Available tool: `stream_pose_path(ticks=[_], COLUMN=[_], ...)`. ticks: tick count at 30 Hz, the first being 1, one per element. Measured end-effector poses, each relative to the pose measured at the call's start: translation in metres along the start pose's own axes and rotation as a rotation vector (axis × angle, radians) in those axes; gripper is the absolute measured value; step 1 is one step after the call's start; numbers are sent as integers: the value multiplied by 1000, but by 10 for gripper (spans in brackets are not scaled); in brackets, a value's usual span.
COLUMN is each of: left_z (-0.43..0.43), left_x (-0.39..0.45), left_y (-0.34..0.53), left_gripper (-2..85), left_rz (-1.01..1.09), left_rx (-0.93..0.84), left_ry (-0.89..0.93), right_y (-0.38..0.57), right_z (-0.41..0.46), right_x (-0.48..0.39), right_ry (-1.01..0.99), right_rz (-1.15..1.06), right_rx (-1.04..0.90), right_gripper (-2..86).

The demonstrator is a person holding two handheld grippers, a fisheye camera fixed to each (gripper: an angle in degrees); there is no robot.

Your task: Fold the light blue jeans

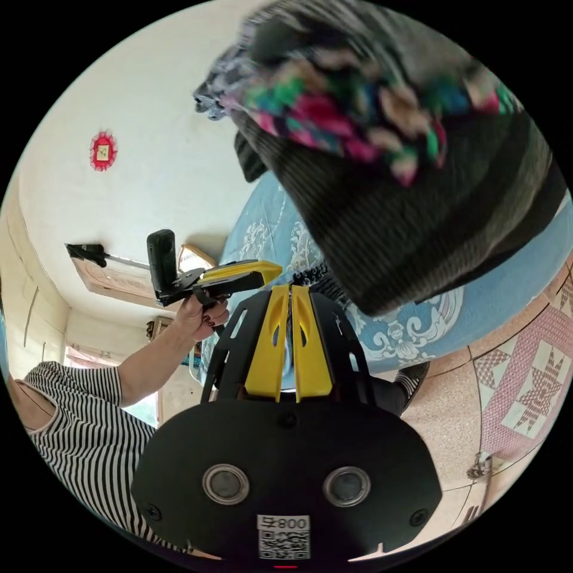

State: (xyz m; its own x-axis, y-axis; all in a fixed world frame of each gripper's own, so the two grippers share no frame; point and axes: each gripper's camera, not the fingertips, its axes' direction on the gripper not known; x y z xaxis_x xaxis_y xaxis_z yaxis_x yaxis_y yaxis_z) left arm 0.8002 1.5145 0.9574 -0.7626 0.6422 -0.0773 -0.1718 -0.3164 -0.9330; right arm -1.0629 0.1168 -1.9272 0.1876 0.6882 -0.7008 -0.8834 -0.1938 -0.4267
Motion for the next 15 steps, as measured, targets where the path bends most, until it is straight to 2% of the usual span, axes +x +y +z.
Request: stream_pose_path(ticks=[5,12,15], left_z=[-4,27,37], left_x=[12,3,-5], left_y=[-1,-7,-5], left_gripper=[20,55,46], left_rz=[43,15,35], left_rx=[47,-84,-137], left_ry=[-48,-252,-240], right_y=[-13,-23,-25], right_z=[-27,-11,-6], right_x=[-43,-49,-60], right_ry=[116,233,259], right_rz=[-103,-88,-89], right_rx=[53,0,-4], right_gripper=[2,-3,-2])
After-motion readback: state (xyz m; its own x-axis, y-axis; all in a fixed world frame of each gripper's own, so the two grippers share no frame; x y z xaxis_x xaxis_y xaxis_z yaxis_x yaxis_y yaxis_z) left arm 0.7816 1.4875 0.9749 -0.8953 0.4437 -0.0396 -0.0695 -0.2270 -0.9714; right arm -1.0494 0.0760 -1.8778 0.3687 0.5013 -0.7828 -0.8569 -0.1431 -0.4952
